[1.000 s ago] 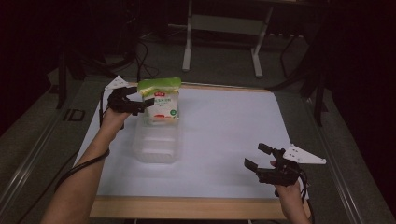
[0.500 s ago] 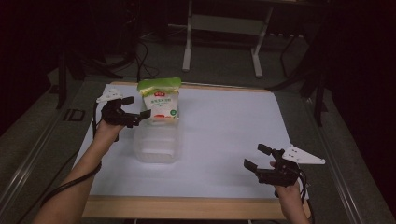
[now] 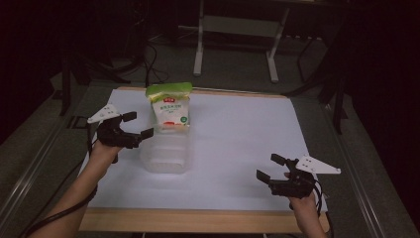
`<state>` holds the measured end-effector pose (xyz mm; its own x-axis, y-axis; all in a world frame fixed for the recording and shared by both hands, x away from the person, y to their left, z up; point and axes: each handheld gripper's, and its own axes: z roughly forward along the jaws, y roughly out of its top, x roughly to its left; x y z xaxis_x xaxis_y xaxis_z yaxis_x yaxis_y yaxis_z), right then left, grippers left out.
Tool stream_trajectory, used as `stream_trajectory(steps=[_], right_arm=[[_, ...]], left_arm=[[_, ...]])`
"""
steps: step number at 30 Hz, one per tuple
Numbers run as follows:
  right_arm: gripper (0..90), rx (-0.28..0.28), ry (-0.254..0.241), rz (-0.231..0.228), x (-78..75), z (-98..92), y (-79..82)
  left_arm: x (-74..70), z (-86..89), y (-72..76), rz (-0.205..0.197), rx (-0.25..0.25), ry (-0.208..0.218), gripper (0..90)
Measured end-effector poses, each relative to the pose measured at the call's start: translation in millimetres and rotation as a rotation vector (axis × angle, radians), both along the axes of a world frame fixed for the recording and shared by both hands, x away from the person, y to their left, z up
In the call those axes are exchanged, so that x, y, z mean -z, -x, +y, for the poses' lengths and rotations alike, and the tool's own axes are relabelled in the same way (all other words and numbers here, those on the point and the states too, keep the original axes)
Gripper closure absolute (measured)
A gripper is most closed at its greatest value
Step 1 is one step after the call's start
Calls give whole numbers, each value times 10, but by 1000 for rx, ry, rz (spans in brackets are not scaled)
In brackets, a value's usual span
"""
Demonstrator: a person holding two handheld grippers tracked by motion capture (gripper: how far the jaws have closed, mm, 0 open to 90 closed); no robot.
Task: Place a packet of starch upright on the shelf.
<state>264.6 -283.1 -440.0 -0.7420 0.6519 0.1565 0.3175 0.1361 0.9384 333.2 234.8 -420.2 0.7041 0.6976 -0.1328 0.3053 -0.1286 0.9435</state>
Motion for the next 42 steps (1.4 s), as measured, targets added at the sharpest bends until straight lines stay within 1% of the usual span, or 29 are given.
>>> stream_trajectory(steps=[2, 4, 6, 7, 8, 9, 10, 12, 14, 15, 17, 18, 20, 23, 25, 26, 27, 28, 30, 31, 34, 35, 36, 37, 39, 40, 41, 42], right_arm=[[139, -2, 1, -2, 3, 6, -1], [139, -2, 2, -3, 3, 9, 1], [139, -2, 1, -2, 4, 6, 2], [139, -2, 1, -3, 4, 4, 3], [139, -2, 1, -3, 3, 2, 6], [138, -2, 2, -5, 4, 0, 6], [139, -2, 1, -3, 5, -1, 7], [139, -3, 1, 0, 12, -5, 4], [138, -4, 4, 1, 17, -1, 6], [139, -6, 3, 2, 19, 4, 9], [139, -10, 6, 1, 25, 13, 14], [139, -11, 5, 3, 30, 18, 17], [138, -24, -2, 10, 50, 28, 18], [139, -27, 14, 11, 68, 50, 20], [138, -31, 19, 8, 73, 58, 23], [138, -31, 19, 8, 73, 58, 23], [139, -30, 22, 6, 73, 63, 25], [139, -31, 22, 7, 74, 63, 25], [139, -31, 21, 8, 75, 62, 25], [139, -31, 22, 11, 81, 60, 23], [139, -31, 22, 11, 91, 60, 19], [138, -30, 24, 12, 100, 61, 16], [138, -30, 24, 12, 100, 61, 16], [139, -32, 24, 14, 106, 62, 16], [139, -33, 24, 12, 110, 67, 19], [139, -33, 24, 12, 110, 67, 19], [139, -35, 26, 14, 120, 68, 15], [139, -35, 27, 16, 126, 70, 12]], left_arm=[[-8, -47, 79, -10, 14, 1, 9], [-8, -102, 155, -14, 27, -9, 9], [8, -146, 230, -18, 43, -1, 9], [19, -176, 282, -16, 54, -5, 9], [32, -197, 325, -26, 55, -3, 9], [43, -213, 351, -24, 63, 7, 9], [57, -239, 384, -12, 84, 16, 9], [69, -291, 438, -16, 100, 5, 9], [76, -346, 481, -9, 124, 4, 9], [82, -375, 506, -11, 135, 9, 9], [97, -437, 550, -14, 148, 0, 9], [114, -474, 579, -24, 154, 0, 9], [159, -560, 634, -22, 188, 15, 9], [215, -667, 693, -21, 221, 12, 9], [258, -727, 720, -9, 246, 7, 9], [258, -727, 720, -9, 246, 7, 9], [296, -780, 748, -2, 266, 6, 9], [311, -804, 761, -1, 275, 2, 9], [325, -830, 777, -3, 280, -2, 9], [352, -882, 805, -5, 290, -22, 9], [389, -927, 828, -14, 299, -33, 9], [416, -964, 849, -21, 303, -47, 9], [416, -964, 849, -21, 303, -47, 9], [450, -1004, 871, -18, 315, -43, 9], [471, -1025, 882, -19, 323, -43, 9], [489, -1042, 894, -22, 328, -45, 9], [519, -1068, 904, -22, 337, -58, 9], [519, -1068, 904, -22, 337, -58, 9]])
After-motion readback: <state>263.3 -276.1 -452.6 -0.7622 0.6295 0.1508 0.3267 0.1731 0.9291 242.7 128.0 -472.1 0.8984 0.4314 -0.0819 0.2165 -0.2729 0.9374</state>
